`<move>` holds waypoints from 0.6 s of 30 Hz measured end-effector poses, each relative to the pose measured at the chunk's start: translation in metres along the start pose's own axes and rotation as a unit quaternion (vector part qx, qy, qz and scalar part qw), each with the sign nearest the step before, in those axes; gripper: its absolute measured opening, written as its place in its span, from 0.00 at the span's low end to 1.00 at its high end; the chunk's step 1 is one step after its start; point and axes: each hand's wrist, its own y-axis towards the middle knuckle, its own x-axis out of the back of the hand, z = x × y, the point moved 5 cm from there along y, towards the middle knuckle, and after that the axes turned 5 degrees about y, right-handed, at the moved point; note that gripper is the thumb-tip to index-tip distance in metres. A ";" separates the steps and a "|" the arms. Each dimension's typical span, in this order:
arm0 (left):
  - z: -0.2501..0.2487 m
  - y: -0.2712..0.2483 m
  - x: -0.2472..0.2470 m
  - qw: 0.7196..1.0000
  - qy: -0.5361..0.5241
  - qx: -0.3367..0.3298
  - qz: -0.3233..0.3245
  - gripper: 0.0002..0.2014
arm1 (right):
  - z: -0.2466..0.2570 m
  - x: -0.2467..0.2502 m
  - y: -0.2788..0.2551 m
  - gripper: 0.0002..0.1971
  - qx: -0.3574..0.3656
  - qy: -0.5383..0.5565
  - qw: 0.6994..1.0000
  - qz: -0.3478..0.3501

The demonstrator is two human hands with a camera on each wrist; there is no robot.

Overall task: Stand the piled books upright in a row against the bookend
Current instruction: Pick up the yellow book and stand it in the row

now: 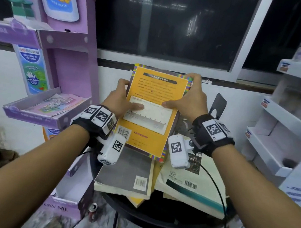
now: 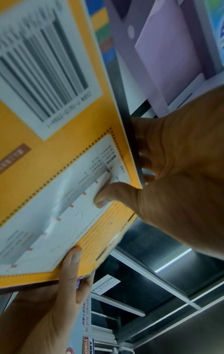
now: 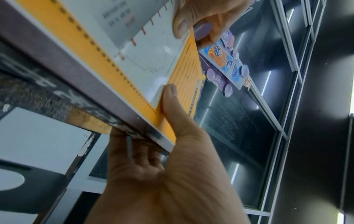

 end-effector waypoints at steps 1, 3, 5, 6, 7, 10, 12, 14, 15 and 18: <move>-0.005 0.001 -0.005 1.000 -0.013 -0.007 -0.009 0.34 | 0.001 0.007 -0.001 0.44 0.014 -0.004 1.000 -0.011; -0.019 0.002 -0.015 0.999 -0.037 -0.023 -0.026 0.32 | 0.001 0.020 -0.001 0.44 0.040 -0.015 0.998 -0.034; -0.032 0.004 -0.025 0.997 -0.062 -0.036 -0.030 0.32 | 0.003 0.034 -0.002 0.42 0.063 -0.034 0.996 -0.049; -0.038 0.005 -0.030 0.996 -0.073 -0.041 -0.027 0.31 | 0.002 0.041 -0.001 0.42 0.071 -0.039 0.995 -0.051; -0.044 0.006 -0.036 0.995 -0.082 -0.046 -0.023 0.31 | 0.002 0.048 -0.001 0.41 0.077 -0.043 0.995 -0.053; -0.060 0.009 -0.052 0.993 -0.100 -0.062 -0.018 0.31 | 0.001 0.067 -0.003 0.41 0.091 -0.074 0.992 -0.055; -0.068 0.011 -0.063 0.991 -0.116 -0.072 -0.009 0.31 | 0.000 0.079 -0.005 0.40 0.094 -0.088 0.991 -0.048; -0.073 0.013 -0.076 0.988 -0.132 -0.078 0.007 0.31 | -0.001 0.092 -0.007 0.37 0.087 -0.101 0.990 -0.034; -0.075 0.014 -0.082 0.987 -0.136 -0.080 0.017 0.32 | -0.002 0.099 -0.008 0.35 0.083 -0.106 0.991 -0.024; -0.078 0.016 -0.103 0.983 -0.157 -0.087 0.048 0.33 | -0.006 0.113 -0.012 0.31 0.069 -0.129 0.989 0.000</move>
